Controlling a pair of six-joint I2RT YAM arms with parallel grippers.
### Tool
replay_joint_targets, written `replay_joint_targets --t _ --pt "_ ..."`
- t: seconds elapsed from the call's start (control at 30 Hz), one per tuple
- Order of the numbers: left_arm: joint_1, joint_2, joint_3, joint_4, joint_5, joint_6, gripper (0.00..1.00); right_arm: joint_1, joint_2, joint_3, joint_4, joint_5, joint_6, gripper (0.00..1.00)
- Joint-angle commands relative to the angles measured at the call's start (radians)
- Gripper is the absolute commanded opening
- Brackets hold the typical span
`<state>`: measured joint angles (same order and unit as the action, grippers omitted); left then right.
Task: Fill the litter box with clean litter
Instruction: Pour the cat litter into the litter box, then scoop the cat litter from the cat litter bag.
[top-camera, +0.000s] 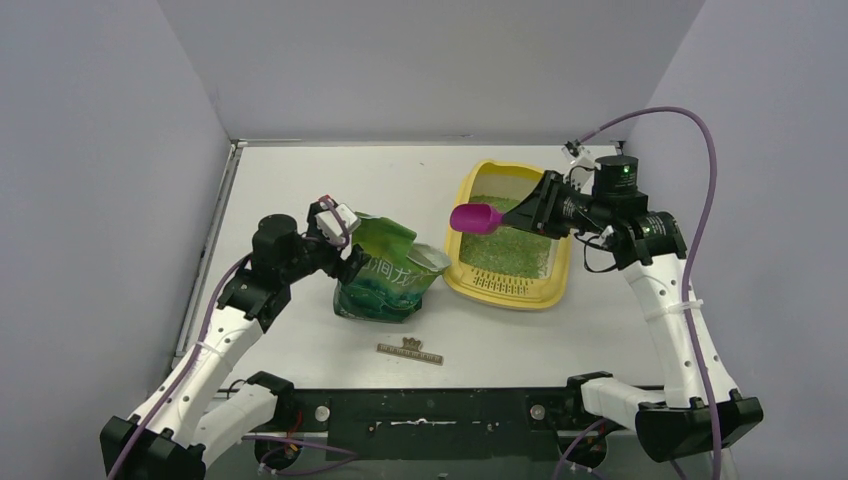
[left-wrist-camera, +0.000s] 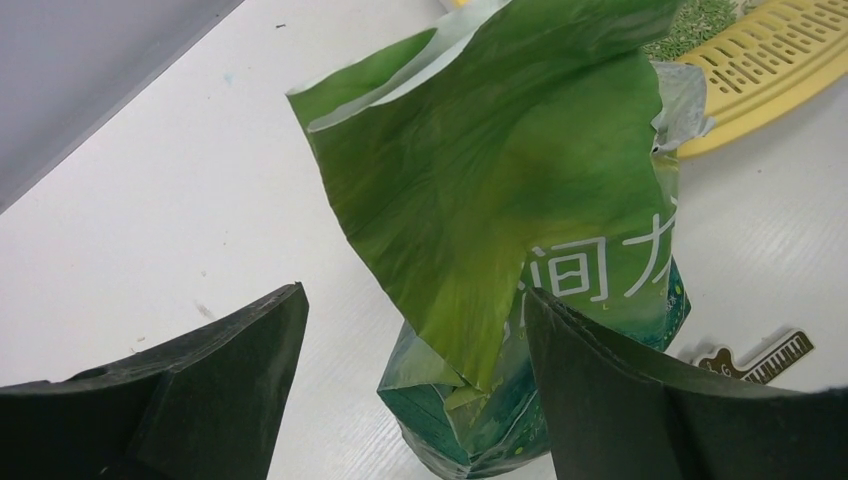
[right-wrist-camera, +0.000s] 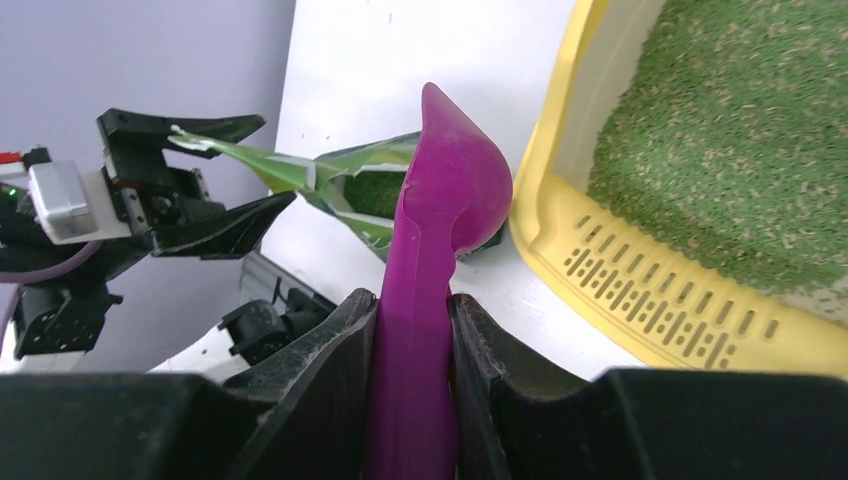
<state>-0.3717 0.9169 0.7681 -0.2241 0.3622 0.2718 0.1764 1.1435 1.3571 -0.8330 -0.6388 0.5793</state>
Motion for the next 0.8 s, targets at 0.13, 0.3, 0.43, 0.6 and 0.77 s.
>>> replay_joint_targets --t 0.13,0.3,0.43,0.6,0.77 --pt "-0.004 0.003 0.046 0.020 0.035 0.011 0.68 0.004 0.032 0.024 0.040 -0.151 0.027 0.00" --pt "-0.006 0.012 0.052 0.011 0.055 0.013 0.61 0.050 0.061 0.025 0.031 -0.143 0.017 0.00" --pt "-0.008 0.015 0.057 0.002 0.069 0.017 0.61 0.129 0.103 0.048 -0.007 -0.099 -0.008 0.00" --pt "-0.008 0.014 0.057 -0.001 0.067 0.021 0.65 0.168 0.136 0.046 -0.037 -0.060 -0.032 0.00" --pt "-0.014 0.019 0.058 -0.003 0.068 0.024 0.69 0.175 0.154 0.048 -0.039 -0.067 -0.033 0.00"
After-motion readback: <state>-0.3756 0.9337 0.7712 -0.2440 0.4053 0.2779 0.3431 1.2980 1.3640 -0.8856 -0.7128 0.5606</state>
